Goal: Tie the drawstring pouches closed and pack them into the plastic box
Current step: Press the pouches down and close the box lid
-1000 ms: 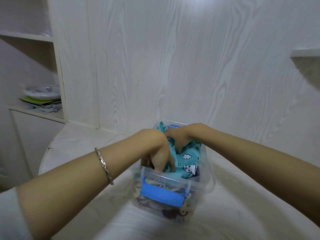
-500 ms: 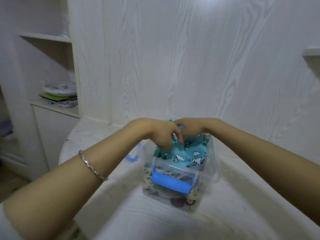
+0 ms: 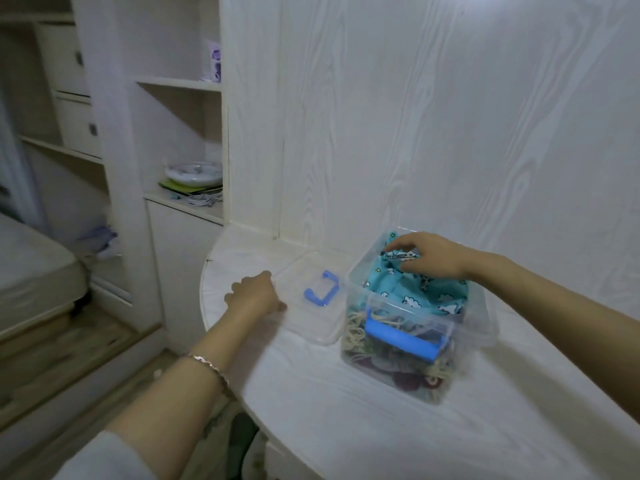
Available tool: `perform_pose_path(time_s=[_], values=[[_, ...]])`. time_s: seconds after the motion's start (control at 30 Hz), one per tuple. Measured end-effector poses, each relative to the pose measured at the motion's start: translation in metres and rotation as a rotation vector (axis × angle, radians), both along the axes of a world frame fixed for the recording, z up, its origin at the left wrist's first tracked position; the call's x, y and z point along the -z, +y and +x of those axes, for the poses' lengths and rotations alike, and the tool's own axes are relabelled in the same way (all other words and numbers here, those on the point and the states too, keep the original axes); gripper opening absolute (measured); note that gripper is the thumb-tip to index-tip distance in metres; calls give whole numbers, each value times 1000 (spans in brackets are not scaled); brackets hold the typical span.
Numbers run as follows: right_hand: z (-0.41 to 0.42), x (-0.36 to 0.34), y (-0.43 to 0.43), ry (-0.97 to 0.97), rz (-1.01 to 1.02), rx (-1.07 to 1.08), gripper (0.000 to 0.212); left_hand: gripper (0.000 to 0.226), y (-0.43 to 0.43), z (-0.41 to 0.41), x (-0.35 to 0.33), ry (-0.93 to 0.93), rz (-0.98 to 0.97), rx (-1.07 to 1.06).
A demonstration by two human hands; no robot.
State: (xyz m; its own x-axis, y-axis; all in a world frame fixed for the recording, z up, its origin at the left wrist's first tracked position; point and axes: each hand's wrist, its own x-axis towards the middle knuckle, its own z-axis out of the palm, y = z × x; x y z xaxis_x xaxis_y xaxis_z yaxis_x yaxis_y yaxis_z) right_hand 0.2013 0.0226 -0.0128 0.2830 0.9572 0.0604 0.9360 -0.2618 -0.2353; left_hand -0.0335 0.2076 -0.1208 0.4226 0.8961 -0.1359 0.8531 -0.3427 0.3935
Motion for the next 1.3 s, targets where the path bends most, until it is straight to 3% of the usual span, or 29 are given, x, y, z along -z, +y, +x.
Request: perform_pose_path(time_s=[0.23, 0.33, 0.47, 0.53, 0.63, 0.7, 0.77, 0.83, 0.9, 0.97, 1.0, 1.07, 1.3], values=[[9, 2, -16, 35, 111, 58, 37, 82, -1, 5, -23, -678, -71, -164], [16, 1, -26, 27, 173, 96, 32, 65, -10, 15, -53, -965, -73, -158], [25, 1, -37, 62, 350, 210, 35, 54, -63, 26, -106, -1210, 215, 43], [31, 0, -41, 90, 591, 367, 39, 55, -104, 27, -125, -1155, 465, 263], [44, -9, -48, 367, 997, 661, 35, 56, -162, 30, -131, -1001, 897, 536], [60, -16, -54, 530, 1121, 752, 25, 55, -187, 40, -123, -952, 1114, 641], [75, -18, -58, 611, 1102, 716, 12, 50, -204, 53, -110, -809, 1188, 737], [84, -11, -61, 661, 960, 631, 19, 39, -215, 63, -95, -655, 1200, 792], [90, 2, -61, 662, 724, 587, 45, 34, -223, 67, -86, -557, 1149, 839], [92, 13, -59, 681, 568, 554, 60, 27, -229, 67, -82, -449, 995, 874], [93, 18, -57, 690, 540, 540, 61, 29, -231, 67, -80, -384, 882, 896], [97, 23, -53, 660, 530, 508, 56, 53, -231, 66, -78, -257, 688, 923], [101, 13, -38, 573, 473, 533, 43, 63, -219, 77, -70, -264, 586, 850]])
